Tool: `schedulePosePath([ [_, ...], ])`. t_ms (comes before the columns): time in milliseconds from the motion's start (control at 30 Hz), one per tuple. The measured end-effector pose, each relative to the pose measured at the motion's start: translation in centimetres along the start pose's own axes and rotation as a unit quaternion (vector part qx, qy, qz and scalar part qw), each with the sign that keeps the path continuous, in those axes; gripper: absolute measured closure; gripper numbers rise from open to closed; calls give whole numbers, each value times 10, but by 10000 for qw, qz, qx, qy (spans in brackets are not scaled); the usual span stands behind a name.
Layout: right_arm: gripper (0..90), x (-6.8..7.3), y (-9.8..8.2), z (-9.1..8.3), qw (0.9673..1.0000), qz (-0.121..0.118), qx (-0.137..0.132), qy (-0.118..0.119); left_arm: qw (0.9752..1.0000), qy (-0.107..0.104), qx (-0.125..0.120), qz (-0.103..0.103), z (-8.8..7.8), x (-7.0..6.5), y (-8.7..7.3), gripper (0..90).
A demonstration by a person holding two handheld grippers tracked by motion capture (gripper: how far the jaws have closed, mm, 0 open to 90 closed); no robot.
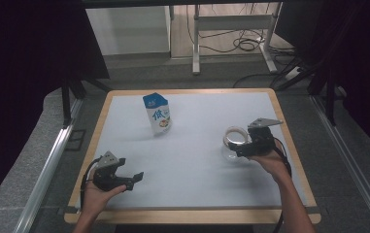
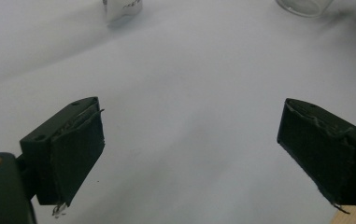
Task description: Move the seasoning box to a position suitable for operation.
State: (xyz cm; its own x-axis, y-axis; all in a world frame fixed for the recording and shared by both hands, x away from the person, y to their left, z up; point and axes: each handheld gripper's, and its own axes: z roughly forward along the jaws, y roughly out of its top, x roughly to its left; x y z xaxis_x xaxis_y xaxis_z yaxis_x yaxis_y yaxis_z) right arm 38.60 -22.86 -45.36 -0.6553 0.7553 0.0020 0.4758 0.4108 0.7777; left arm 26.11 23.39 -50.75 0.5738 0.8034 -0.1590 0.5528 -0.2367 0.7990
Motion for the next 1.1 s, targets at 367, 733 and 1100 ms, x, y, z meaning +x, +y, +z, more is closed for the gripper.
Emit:
schedulePosePath([
  [367, 63, 6, -2, 30, 9991, -169, 393, -66, 9999, -12, 31, 97, 3, 1, 2, 75],
  [733, 115, 5, -6, 30, 9987, -228, 421, -154, 9998, -58, 28, 192, 5, -1, 5, 75],
  [1100, 115, 15, -3, 5, 9992, -264, 291, -39, 9996, -87, 144, 210, 13, 1, 5, 77],
])
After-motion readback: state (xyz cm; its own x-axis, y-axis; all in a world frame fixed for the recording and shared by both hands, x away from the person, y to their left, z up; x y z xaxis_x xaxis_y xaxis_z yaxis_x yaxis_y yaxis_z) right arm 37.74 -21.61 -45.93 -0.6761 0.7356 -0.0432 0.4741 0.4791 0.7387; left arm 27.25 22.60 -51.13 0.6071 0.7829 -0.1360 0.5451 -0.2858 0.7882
